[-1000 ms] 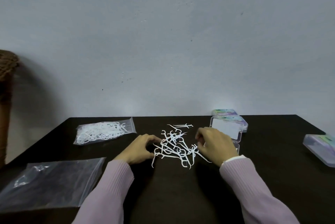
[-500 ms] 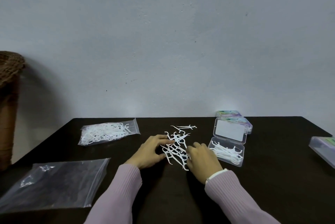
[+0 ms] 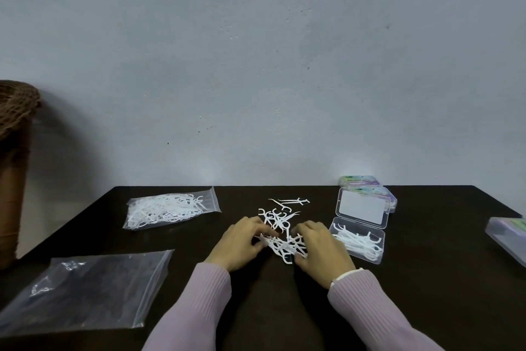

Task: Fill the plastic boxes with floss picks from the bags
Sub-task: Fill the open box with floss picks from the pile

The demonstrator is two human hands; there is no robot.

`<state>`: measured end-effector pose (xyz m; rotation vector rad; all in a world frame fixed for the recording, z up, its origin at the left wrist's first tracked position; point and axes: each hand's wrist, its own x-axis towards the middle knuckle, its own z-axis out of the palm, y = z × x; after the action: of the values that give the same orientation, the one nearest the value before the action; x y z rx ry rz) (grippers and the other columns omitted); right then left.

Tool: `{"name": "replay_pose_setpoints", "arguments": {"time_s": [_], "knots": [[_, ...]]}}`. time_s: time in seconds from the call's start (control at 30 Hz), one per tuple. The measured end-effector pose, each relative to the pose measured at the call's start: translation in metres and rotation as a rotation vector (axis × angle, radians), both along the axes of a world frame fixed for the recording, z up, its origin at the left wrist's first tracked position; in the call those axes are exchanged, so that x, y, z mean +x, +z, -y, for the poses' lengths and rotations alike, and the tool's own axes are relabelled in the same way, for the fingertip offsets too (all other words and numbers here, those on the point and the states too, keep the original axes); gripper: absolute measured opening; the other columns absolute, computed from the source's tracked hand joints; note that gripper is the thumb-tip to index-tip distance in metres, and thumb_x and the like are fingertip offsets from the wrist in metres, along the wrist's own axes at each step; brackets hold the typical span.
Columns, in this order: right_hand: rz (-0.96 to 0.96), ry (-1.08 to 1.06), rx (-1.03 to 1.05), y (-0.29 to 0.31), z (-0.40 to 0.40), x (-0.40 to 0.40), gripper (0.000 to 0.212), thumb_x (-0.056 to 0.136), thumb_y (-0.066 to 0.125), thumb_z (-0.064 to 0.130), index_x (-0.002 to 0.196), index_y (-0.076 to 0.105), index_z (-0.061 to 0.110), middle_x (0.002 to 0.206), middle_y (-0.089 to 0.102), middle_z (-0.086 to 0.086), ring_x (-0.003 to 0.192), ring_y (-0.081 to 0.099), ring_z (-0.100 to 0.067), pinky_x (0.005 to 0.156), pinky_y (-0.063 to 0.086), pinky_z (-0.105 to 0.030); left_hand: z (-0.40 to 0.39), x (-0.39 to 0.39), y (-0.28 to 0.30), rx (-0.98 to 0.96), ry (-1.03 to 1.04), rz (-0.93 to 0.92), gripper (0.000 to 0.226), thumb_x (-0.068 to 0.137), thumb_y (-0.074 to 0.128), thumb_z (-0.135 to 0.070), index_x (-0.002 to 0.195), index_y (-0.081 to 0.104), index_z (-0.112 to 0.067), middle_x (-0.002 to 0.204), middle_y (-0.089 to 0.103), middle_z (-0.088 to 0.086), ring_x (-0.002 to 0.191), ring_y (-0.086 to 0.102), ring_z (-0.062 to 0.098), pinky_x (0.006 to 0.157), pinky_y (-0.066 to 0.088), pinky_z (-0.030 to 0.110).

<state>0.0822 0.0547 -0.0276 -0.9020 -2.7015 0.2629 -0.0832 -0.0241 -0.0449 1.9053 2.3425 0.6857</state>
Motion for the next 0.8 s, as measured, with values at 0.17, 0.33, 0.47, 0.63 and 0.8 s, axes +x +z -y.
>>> {"name": "replay_pose_setpoints", "arguments": {"time_s": [0.17,0.33,0.47,0.63,0.8], "knots": [[0.104,0.046,-0.020,-0.004,-0.002,0.001,0.047,0.092,0.046,0.027,0.138,0.036,0.021,0.140,0.039,0.005,0.130,0.036,-0.014,0.102,0.038,-0.036,0.003,0.001,0.004,0.022,0.016,-0.058,0.021,0.088,0.062,-0.032,0.108,0.068,-0.037,0.101,0.060,-0.011,0.096,0.047,0.006,0.087,0.041,0.028],[0.092,0.070,0.044,0.000,-0.008,0.001,0.032,0.094,0.048,0.023,0.125,0.051,0.019,0.121,0.050,-0.001,0.117,0.047,-0.020,0.090,0.042,-0.032,0.006,0.002,0.005,0.054,0.029,-0.047,0.017,0.085,0.066,-0.030,0.101,0.072,-0.034,0.108,0.061,-0.016,0.100,0.050,0.002,0.088,0.043,0.024],[0.126,0.068,0.078,0.005,-0.009,0.004,0.024,0.094,0.046,0.020,0.114,0.059,0.015,0.116,0.053,-0.005,0.112,0.053,-0.024,0.085,0.043,-0.033,0.006,0.004,0.006,0.040,0.069,0.008,0.018,0.084,0.068,-0.033,0.101,0.073,-0.030,0.100,0.070,-0.012,0.091,0.060,0.003,0.082,0.045,0.017],[0.211,0.063,0.151,0.005,-0.010,0.005,0.021,0.091,0.041,0.004,0.107,0.055,0.005,0.115,0.054,-0.014,0.111,0.053,-0.031,0.084,0.044,-0.036,0.007,0.006,0.008,0.068,0.082,-0.030,0.022,0.084,0.068,-0.036,0.102,0.073,-0.024,0.098,0.071,-0.008,0.091,0.063,0.007,0.081,0.044,0.018],[0.152,0.026,0.078,0.010,-0.015,0.013,0.020,0.083,0.048,0.008,0.098,0.062,0.009,0.104,0.060,-0.018,0.102,0.057,-0.033,0.075,0.044,-0.032,0.011,0.007,0.013,0.088,0.083,0.085,0.018,0.080,0.072,-0.033,0.093,0.075,-0.020,0.084,0.073,-0.007,0.077,0.065,0.002,0.075,0.047,0.017]]}}
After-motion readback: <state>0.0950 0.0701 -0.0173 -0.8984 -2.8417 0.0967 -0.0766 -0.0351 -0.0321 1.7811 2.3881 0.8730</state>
